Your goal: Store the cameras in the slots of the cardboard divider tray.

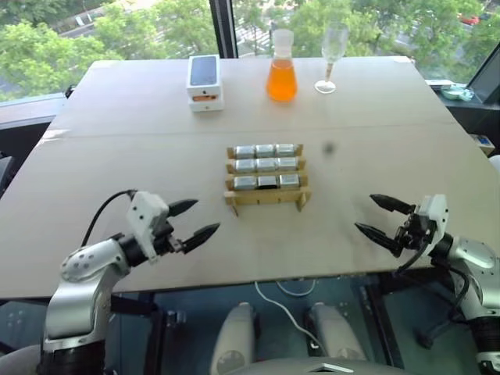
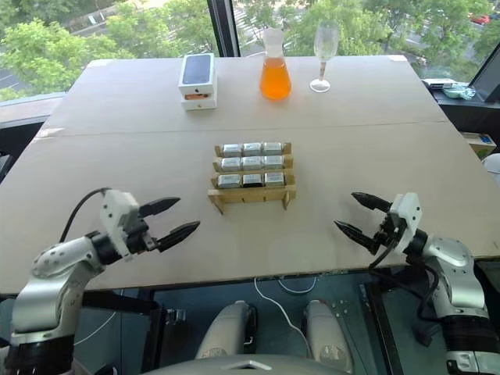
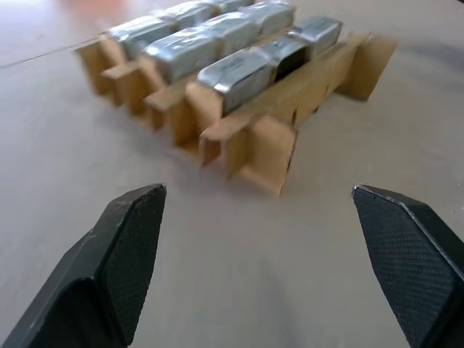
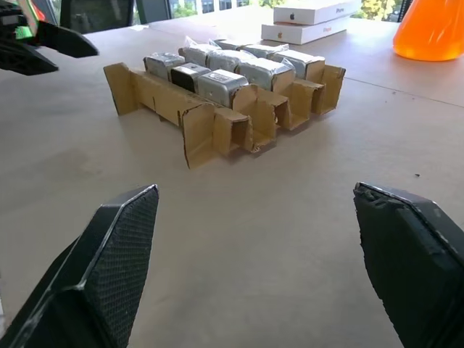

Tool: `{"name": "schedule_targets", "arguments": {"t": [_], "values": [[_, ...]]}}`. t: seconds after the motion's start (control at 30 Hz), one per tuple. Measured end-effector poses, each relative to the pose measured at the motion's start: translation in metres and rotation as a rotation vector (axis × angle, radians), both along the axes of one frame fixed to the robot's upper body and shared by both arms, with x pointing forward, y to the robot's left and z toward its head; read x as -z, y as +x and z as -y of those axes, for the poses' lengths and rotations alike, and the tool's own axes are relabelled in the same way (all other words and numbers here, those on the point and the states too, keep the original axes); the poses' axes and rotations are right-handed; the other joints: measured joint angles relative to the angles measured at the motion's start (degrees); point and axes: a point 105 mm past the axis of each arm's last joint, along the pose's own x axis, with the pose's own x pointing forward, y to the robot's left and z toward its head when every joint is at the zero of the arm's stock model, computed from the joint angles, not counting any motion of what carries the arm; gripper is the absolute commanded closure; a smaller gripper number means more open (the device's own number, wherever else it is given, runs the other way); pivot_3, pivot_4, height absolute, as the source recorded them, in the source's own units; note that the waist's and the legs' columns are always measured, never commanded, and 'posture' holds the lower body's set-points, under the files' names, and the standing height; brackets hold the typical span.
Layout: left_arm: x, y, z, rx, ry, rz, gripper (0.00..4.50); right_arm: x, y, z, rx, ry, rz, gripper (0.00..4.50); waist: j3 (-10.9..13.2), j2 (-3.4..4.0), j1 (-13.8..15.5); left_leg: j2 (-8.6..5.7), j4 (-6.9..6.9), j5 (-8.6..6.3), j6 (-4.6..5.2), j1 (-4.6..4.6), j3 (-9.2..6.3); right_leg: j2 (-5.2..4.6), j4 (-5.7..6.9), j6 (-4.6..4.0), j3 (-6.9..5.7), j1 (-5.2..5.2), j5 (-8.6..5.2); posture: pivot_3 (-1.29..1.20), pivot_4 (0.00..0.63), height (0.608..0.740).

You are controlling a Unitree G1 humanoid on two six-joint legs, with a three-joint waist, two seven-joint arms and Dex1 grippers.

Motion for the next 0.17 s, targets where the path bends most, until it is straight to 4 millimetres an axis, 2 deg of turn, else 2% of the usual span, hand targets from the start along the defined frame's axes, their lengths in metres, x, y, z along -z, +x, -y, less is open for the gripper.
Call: {"name": "schedule_targets", "arguments": {"t": [0.17], "values": [[0.0049, -0.0054, 0.0003, -0.025, 0.017, 0.015, 0.27, 0.0046, 0.0027, 0.0033, -0.004, -0.006, -0.012, 0.22, 0.0, 0.01, 0.0, 0.00, -0.04, 0.00, 0.00, -0.04, 0.04, 0.02, -0.04, -0.17, 0.02, -0.03, 0.09, 0.00, 0.150, 0.740]]}}
